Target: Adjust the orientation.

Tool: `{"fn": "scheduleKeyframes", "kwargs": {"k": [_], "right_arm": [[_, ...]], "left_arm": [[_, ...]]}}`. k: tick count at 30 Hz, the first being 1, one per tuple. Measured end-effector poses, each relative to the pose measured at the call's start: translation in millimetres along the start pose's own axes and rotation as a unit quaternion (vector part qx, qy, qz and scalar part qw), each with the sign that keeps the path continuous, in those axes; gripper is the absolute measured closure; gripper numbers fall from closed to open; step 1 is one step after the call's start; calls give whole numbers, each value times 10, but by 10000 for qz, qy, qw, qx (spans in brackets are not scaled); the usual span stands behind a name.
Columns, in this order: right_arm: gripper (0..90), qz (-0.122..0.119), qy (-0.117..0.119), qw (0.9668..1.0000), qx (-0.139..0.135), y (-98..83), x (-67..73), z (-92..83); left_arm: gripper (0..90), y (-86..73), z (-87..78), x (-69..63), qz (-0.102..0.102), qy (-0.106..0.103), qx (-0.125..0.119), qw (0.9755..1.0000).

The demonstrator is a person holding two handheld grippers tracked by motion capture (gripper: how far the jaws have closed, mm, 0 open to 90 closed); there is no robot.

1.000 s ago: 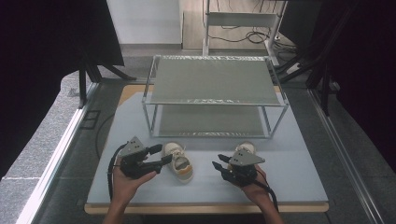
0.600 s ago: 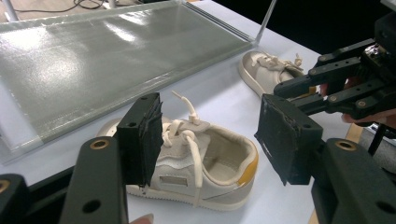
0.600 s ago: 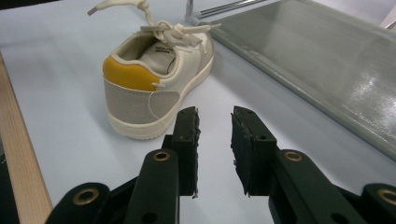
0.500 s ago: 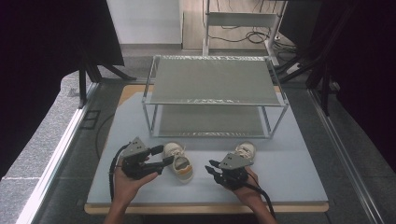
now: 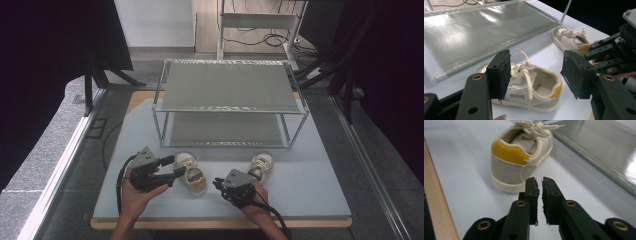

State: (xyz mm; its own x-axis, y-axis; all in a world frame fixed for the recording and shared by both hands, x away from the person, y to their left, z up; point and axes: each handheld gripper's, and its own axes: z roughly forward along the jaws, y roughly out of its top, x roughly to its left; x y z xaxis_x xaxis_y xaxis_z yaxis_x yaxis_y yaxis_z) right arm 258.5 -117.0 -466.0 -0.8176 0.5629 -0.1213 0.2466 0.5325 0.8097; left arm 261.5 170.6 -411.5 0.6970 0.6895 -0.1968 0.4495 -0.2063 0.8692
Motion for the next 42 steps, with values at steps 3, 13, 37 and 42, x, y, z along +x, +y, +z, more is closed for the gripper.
{"fn": "scheduleKeyframes", "kwargs": {"k": [3,13,37,42], "right_arm": [[856,-80,-93,9999,43,27,59,70],[897,-123,22,9999,73,60,172,246],[893,-199,341,9988,-277,132,361,328],[881,-190,149,9991,-351,106,281,187]], "left_arm": [[403,0,-1,1,4,-13,14,10000],[402,0,-60,42,-47,6,-52,10000],[400,-18,-79,86,-106,-3,-15,9999],[400,-21,-80,93,-108,1,-8,9999]]}}
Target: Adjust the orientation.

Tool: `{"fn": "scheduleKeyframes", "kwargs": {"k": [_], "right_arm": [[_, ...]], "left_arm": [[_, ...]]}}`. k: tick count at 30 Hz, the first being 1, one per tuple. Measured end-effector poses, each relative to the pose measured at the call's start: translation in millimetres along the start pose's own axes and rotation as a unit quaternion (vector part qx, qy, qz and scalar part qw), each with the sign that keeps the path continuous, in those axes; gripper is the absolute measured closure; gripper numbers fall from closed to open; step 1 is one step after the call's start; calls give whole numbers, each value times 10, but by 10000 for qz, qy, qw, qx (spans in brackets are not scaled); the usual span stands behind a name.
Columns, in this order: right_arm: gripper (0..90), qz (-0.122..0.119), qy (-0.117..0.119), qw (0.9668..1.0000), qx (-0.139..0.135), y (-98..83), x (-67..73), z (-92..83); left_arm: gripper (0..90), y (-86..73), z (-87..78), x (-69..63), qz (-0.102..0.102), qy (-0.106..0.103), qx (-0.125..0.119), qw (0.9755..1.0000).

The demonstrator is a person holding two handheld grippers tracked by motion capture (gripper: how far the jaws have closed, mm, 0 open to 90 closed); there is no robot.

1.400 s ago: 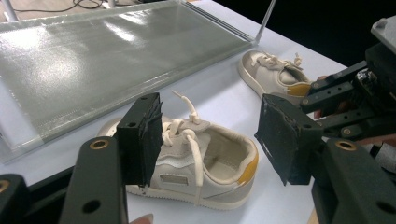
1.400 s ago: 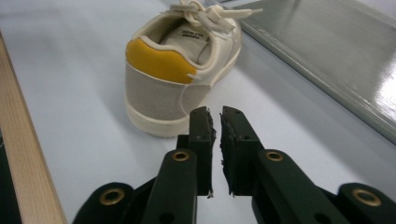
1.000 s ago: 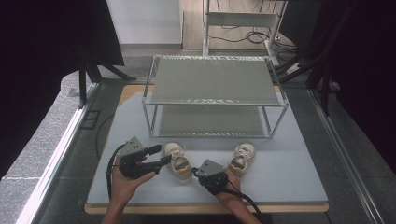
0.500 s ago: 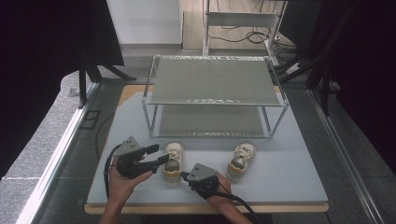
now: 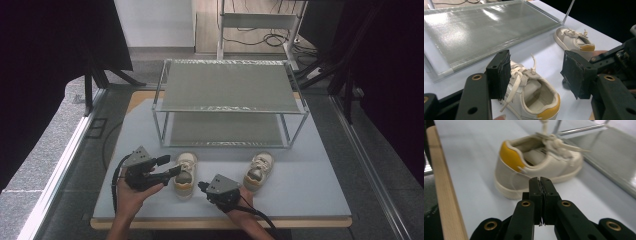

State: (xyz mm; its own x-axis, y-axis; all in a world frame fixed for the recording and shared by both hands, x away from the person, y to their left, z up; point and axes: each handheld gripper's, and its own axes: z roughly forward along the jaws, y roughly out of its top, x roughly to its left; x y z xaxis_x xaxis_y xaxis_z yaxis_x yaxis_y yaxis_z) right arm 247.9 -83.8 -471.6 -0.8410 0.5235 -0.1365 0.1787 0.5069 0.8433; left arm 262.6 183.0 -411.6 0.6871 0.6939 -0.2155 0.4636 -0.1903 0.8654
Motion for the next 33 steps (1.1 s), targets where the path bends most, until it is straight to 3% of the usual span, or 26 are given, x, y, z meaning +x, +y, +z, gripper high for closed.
{"fn": "scheduleKeyframes", "kwargs": {"k": [9,13,17,21,28,33], "right_arm": [[898,123,-351,9993,30,-128,-164,-315],[898,73,-654,9978,78,-140,-250,-424],[898,214,-799,9965,132,-175,-344,-488],[898,230,-911,9953,221,-213,-389,-538],[897,460,-1012,9931,365,-358,-496,-617],[898,624,-935,9925,486,-431,-560,-615]], "left_arm": [[396,-1,-3,1,8,19,27,10000],[396,0,3,7,15,28,36,10000],[395,-11,15,15,4,33,78,10000],[395,-6,7,12,12,26,69,10000],[394,-10,16,15,6,16,97,10000],[393,-12,26,6,33,6,137,9999]]}}
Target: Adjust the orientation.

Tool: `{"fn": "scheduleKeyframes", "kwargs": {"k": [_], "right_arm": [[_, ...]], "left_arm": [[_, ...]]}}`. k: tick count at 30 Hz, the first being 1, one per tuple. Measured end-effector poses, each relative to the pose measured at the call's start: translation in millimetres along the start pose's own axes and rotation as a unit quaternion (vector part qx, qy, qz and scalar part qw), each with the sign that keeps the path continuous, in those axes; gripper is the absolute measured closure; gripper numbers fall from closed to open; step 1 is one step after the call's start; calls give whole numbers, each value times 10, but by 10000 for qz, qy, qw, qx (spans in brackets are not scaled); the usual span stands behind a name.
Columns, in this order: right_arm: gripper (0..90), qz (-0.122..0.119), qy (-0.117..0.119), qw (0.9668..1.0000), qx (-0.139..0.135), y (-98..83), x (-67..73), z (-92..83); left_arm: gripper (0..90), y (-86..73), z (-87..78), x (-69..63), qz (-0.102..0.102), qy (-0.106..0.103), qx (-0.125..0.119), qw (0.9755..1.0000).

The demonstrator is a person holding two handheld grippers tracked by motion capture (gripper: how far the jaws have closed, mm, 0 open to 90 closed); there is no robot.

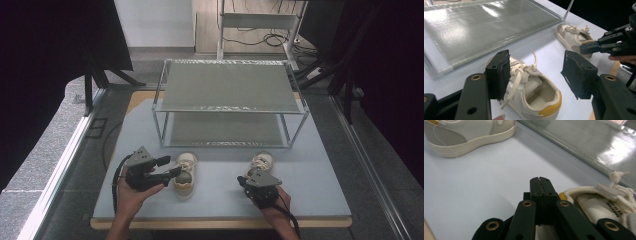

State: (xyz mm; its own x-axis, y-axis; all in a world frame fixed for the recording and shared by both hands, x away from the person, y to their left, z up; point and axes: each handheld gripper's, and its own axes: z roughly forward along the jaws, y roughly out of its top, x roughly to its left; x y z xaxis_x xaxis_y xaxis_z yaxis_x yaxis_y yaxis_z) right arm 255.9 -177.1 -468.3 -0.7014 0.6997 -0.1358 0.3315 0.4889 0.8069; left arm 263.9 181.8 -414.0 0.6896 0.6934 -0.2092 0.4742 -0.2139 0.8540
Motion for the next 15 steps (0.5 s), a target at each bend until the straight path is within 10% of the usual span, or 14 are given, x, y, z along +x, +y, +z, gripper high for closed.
{"fn": "scheduleKeyframes", "kwargs": {"k": [15], "right_arm": [[898,114,104,9999,27,-73,-52,-111]], "left_arm": [[388,-8,-1,14,17,-8,17,10000]]}}
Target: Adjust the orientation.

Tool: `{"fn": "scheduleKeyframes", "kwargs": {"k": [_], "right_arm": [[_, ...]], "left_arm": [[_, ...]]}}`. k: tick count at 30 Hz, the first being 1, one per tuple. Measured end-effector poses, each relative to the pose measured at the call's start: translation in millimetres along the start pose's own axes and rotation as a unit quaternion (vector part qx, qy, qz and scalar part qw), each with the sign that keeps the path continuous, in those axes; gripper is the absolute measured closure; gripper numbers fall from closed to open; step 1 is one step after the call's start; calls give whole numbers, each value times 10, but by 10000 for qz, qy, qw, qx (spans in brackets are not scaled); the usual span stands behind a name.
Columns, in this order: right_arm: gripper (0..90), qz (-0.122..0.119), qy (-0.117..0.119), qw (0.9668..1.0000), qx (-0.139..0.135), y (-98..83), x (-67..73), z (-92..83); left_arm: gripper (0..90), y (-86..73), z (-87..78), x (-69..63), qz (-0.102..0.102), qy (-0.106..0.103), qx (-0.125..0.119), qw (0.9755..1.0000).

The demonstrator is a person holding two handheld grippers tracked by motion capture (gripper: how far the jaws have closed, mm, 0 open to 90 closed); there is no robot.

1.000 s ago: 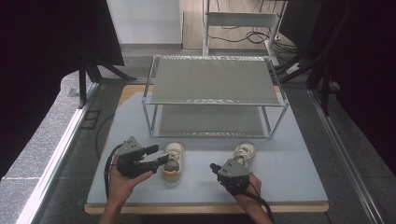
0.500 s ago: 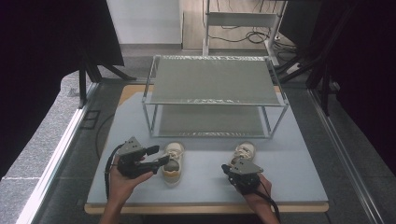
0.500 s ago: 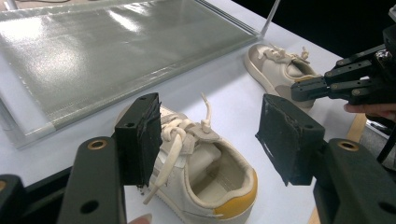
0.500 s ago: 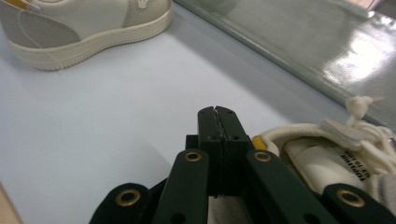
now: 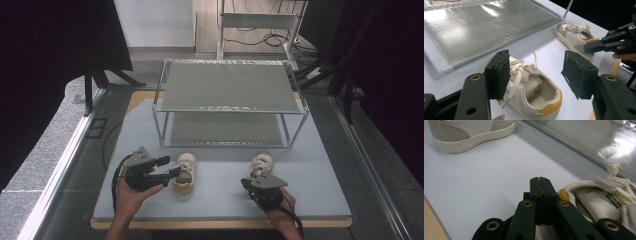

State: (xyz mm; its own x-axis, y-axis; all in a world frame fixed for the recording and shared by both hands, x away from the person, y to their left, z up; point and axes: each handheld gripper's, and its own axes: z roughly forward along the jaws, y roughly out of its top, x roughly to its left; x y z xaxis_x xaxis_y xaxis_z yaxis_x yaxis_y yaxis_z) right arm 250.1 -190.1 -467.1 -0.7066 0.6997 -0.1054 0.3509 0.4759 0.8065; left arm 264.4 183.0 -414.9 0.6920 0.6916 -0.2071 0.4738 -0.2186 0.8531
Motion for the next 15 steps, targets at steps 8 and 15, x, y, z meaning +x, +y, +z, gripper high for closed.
{"fn": "scheduleKeyframes", "kwargs": {"k": [8,15], "right_arm": [[898,61,59,10000,-9,-75,-67,-114],[895,193,79,9998,-26,-155,-164,-234]], "left_arm": [[388,1,-19,3,-2,2,-14,10000],[389,-4,-3,10,-35,33,36,10000]]}}
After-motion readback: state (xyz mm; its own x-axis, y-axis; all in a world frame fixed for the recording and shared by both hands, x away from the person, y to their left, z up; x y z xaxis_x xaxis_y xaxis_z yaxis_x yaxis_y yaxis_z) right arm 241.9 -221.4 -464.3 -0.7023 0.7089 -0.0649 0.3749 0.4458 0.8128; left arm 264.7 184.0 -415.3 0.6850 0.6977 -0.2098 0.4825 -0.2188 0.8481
